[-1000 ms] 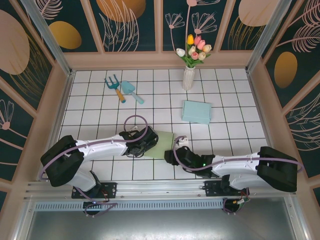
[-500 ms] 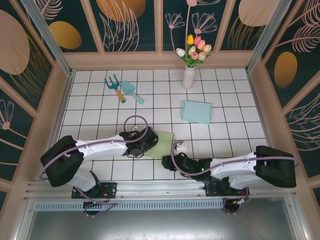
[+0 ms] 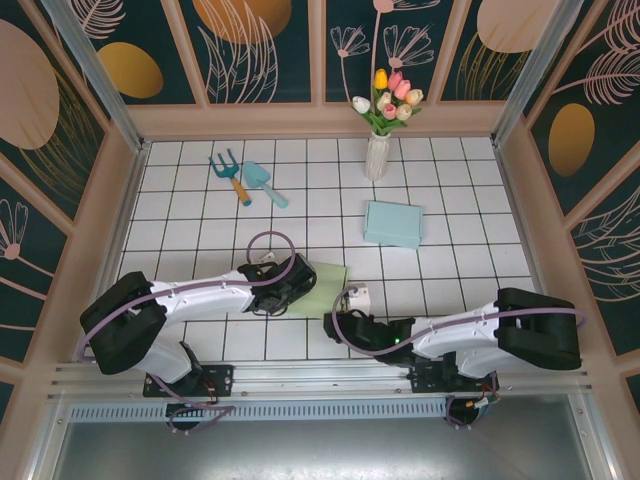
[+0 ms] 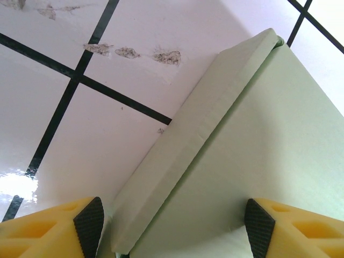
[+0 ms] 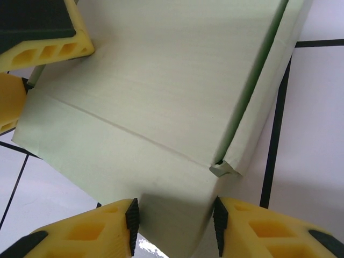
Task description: Fold the paper box
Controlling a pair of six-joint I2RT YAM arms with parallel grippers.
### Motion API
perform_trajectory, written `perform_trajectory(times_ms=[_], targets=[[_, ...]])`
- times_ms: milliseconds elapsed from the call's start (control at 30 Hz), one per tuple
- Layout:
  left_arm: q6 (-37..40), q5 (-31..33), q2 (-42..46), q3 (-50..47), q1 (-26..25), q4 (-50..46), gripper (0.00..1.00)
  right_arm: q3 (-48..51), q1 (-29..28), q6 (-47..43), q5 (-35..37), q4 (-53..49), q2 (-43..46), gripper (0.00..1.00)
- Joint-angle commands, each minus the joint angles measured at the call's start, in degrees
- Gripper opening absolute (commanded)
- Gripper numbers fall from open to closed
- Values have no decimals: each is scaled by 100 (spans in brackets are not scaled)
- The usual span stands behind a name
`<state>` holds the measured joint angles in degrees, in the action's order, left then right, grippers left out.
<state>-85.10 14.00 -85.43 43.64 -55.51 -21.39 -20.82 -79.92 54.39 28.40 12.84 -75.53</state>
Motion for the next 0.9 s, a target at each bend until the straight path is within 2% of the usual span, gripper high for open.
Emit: perform_trajectory(times_ms=[0, 233, 433, 867], targets=[[-78, -29, -109, -229, -8, -625, 72, -245, -106, -1, 341, -532, -133, 46], [-81, 15, -106, -177, -12, -674, 72, -403, -198, -2, 427, -732, -131, 47], [-73, 25, -114, -180, -13, -678, 72, -451, -214, 78, 499, -965, -20, 52], [-66, 9, -185, -154, -12, -668, 72, -196, -234, -83, 470, -445, 25, 46]])
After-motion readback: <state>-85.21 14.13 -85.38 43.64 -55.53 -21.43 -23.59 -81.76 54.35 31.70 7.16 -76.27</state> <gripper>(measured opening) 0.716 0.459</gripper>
